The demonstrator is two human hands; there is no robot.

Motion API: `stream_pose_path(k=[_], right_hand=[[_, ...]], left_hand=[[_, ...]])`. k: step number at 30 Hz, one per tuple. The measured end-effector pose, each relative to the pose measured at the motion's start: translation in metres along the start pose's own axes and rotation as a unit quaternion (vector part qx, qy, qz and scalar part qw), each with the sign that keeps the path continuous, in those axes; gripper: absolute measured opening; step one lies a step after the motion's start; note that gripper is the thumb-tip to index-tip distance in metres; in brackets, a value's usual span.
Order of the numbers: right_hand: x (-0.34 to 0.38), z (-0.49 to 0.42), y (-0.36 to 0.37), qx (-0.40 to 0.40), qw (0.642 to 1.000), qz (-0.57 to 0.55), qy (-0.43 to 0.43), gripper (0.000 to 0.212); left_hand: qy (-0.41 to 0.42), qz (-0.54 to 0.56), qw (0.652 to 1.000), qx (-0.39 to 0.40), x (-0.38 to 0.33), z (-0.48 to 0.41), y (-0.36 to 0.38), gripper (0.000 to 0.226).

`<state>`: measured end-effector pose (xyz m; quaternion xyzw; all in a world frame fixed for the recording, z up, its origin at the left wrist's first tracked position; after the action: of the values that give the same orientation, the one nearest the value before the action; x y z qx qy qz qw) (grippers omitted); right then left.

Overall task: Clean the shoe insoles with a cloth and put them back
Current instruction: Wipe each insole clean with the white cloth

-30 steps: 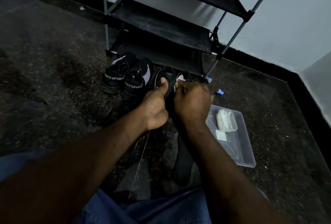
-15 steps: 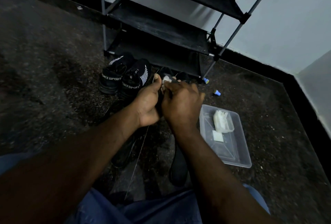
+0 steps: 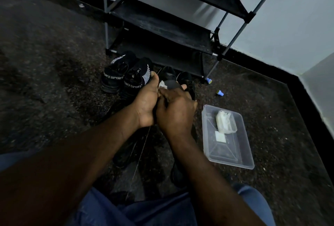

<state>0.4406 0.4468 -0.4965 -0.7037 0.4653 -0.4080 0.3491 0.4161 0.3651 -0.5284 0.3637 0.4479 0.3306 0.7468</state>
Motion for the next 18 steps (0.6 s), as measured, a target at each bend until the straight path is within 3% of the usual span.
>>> stream_pose_path(k=[3,6,9,18], right_hand=[[-0.009,-0.009,-0.004,-0.012,0.998,0.060,-0.021,0.024],[-0.017,-0.020,-0.011,-0.026,0.994,0.110,-0.002,0.019],[-0.018,-0.028,-0.013,-0.016,0.990,0.141,0.011,0.028],[-0.023,-0.035,-0.011,0.007,0.994,0.084,0.072,0.028]], left_hand=[[-0.009,0.007,1.000,0.016,0.002,-0.001,0.003,0.095],[0.012,-0.008,1.000,-0.013,0.009,-0.001,0.006,0.070],[0.027,-0.012,0.998,-0.047,0.013,-0.001,0.004,0.047],[0.050,-0.004,0.998,-0.033,0.009,0.000,0.003,0.039]])
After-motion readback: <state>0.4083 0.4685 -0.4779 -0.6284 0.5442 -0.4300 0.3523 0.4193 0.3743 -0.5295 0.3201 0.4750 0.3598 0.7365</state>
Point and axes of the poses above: each hand's wrist, its own z-axis away from the middle knuckle, its own y-axis out of the palm, x = y × z, the point moved 3 cm from there along -z, towards the middle knuckle, and after that the axes turned 15 degrees about z, right-handed, at the moved point
